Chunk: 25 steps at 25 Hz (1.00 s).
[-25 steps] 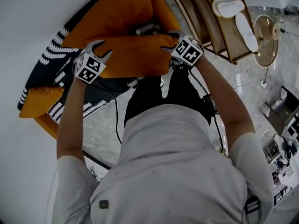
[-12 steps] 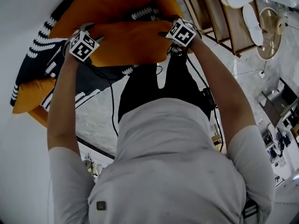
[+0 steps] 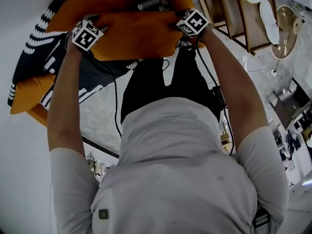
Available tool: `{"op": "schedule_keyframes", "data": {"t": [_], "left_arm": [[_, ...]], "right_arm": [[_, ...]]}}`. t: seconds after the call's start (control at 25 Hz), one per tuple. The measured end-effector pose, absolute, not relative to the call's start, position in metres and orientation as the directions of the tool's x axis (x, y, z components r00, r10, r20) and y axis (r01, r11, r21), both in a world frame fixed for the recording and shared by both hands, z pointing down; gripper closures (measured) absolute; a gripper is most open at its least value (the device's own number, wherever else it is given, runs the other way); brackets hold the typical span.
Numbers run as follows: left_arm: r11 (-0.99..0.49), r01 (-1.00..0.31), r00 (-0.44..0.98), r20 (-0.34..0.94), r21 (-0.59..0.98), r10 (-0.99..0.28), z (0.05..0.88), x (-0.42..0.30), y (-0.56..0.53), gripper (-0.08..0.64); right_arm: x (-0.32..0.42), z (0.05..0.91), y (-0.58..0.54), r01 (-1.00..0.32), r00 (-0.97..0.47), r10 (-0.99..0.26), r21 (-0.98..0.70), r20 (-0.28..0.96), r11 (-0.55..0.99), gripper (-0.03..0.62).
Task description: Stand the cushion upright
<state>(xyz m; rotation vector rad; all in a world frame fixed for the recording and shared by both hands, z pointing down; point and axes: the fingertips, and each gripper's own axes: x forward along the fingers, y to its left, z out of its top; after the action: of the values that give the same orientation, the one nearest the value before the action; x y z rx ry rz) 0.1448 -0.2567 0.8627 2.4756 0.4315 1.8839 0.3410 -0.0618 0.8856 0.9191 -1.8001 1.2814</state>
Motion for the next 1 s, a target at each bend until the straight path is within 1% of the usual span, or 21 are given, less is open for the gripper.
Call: {"op": "schedule_keyframes", "data": {"t": [0.08,0.16,0.24,0.32,0.4,0.52,0.68,1.0], "left_arm": [[-0.961,0.223,0.224,0.951,0.161,0.211,0.863,0.142,-0.254,0.356],[-0.960,0.236,0.209,0.957,0.149,0.200,0.863,0.138,-0.250,0.419],[-0.960,0.246,0.204,0.960,0.138,0.190,0.863,0.136,-0.245,0.469],[-0.960,0.249,0.202,0.962,0.130,0.183,0.862,0.131,-0.238,0.504],[-0.962,0.244,0.203,0.963,0.124,0.176,0.860,0.127,-0.234,0.521],[-0.971,0.206,0.220,0.961,0.122,0.168,0.852,0.121,-0.232,0.525],[-0.984,0.120,0.259,0.952,0.133,0.160,0.838,0.107,-0.225,0.526],[-0.992,0.083,0.296,0.948,0.097,0.117,0.794,0.069,-0.196,0.529]], "right_arm": [[0.337,0.884,-0.060,-0.861,-0.483,-0.129,-0.443,0.866,0.250,0.350],[0.335,0.881,-0.057,-0.860,-0.476,-0.119,-0.434,0.871,0.267,0.404],[0.334,0.878,-0.054,-0.859,-0.466,-0.114,-0.419,0.877,0.295,0.451],[0.330,0.875,-0.050,-0.854,-0.462,-0.104,-0.410,0.881,0.321,0.486],[0.326,0.870,-0.047,-0.846,-0.462,-0.094,-0.407,0.882,0.346,0.513],[0.319,0.861,-0.042,-0.834,-0.458,-0.077,-0.398,0.886,0.382,0.540],[0.306,0.848,-0.033,-0.817,-0.463,-0.065,-0.398,0.884,0.418,0.549],[0.280,0.804,-0.013,-0.787,-0.460,-0.084,-0.362,0.884,0.500,0.554]]}}
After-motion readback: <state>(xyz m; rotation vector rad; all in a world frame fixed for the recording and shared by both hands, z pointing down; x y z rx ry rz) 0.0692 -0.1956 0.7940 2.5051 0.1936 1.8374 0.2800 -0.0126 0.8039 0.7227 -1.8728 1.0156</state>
